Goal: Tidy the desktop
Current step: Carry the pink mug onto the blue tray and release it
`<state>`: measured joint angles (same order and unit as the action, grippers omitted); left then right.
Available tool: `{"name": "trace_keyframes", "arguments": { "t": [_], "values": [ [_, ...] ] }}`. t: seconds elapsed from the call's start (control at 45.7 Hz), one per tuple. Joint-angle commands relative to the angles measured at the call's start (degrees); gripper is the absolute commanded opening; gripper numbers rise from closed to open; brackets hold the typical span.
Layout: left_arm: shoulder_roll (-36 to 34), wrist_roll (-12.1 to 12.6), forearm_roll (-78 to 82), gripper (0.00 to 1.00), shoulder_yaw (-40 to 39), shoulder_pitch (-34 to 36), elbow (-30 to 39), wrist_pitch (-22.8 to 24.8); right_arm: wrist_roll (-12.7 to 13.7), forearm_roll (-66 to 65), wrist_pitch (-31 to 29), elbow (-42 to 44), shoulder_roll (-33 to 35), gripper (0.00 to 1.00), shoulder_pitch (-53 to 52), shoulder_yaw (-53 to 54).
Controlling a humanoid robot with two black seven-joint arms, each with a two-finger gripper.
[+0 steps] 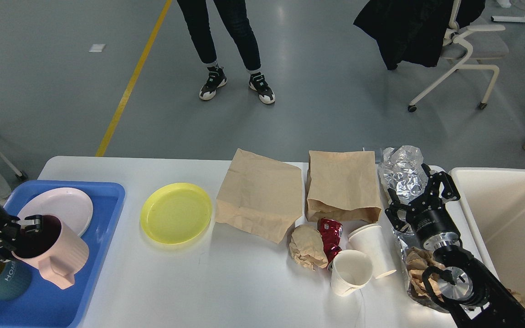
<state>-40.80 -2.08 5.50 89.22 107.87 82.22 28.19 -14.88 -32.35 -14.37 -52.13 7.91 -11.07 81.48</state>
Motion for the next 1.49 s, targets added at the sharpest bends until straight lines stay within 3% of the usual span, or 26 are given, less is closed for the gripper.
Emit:
{"name": "trace_keyframes", "arguments": {
  "t": [0.0, 0.131, 0.46, 0.92, 0.985, 1.161, 1.204, 1.467],
  "values": [
    [-2.44, -0.03, 2.93, 0.0, -7.56, -12.31, -6.63, -0.86, 0.03, 0.01, -0.04, 0.01, 0.0, 1.0, 0.0, 0.0],
    [-4.02, -0.03, 4.08, 0.0, -12.49, -21.81, -13.57, -1.04, 0.03, 0.01, -0.04, 0.01, 0.0, 1.0, 0.0, 0.0],
    [-4.2, 0.41, 5.13, 0.0, -23.56, -35.62, -25.97, -1.56, 0.03, 0.01, 0.04, 0.01, 0.0, 1.0, 0.0, 0.0],
    [-4.2, 0.76, 5.13, 0.0, -25.76, -35.01, -25.36, -0.51, 0.03, 0.01, 0.04, 0.01, 0.0, 1.0, 0.0, 0.0],
    [-4.11, 0.85, 4.69, 0.15, -25.77, -35.01, -25.36, -1.3, 0.03, 0.01, 0.04, 0.01, 0.0, 1.0, 0.0, 0.0],
    [-3.84, 0.93, 4.69, 0.78, -25.85, -35.01, -25.53, -3.32, 0.03, 0.01, -0.04, 0.01, 0.0, 1.0, 0.0, 0.0],
    [-3.76, 1.02, 4.69, 0.9, -25.68, -34.92, -25.53, -3.5, -0.06, 0.01, 0.04, 0.1, 0.0, 1.0, 0.0, 0.0],
    [-3.84, 1.02, 4.78, 0.96, -24.97, -33.34, -25.36, -2.62, 0.03, 0.01, 0.04, 0.01, 0.0, 1.0, 0.0, 0.0]
  ]
}}
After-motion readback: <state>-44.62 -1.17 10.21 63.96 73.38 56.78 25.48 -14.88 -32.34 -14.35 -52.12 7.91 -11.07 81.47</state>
